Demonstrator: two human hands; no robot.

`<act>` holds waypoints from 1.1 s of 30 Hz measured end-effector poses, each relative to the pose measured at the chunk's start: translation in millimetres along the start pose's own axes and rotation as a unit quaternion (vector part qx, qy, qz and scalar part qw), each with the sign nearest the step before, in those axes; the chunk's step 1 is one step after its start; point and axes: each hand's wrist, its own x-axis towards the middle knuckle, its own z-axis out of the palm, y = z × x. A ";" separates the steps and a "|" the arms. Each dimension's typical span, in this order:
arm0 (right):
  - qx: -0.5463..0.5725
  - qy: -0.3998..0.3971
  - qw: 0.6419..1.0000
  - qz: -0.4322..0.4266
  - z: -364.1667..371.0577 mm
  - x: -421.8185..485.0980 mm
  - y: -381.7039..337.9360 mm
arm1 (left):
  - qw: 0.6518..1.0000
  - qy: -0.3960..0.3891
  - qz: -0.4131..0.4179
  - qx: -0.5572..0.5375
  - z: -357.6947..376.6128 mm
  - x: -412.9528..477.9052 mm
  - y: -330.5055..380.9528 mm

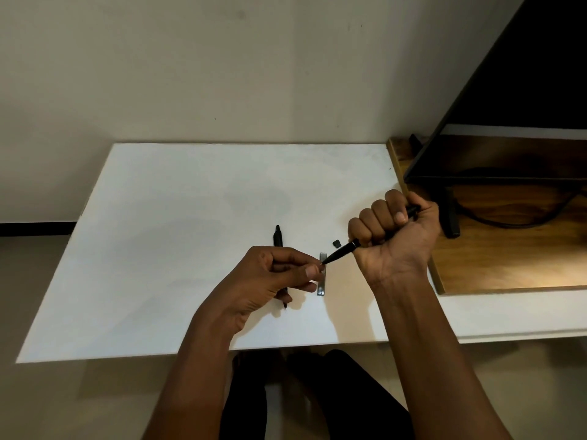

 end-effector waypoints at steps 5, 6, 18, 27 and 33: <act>0.018 0.008 1.000 0.010 -2.5 0.9 0.7 | 1.000 -0.005 0.001 -0.004 0.0 -0.6 0.9; 0.017 0.010 1.000 0.010 -2.5 1.1 0.8 | 1.000 -0.005 0.001 -0.004 -0.1 -0.7 1.0; 0.055 0.011 0.998 0.025 -5.9 1.2 1.8 | 1.000 -0.009 0.007 -0.010 -0.1 -2.4 1.9; 0.071 0.013 0.997 0.034 -8.7 2.1 2.1 | 1.000 -0.011 0.011 -0.010 0.7 -3.5 3.2; 0.068 0.023 0.997 0.032 -8.8 3.2 2.1 | 1.000 -0.011 0.014 -0.011 0.2 -3.7 3.9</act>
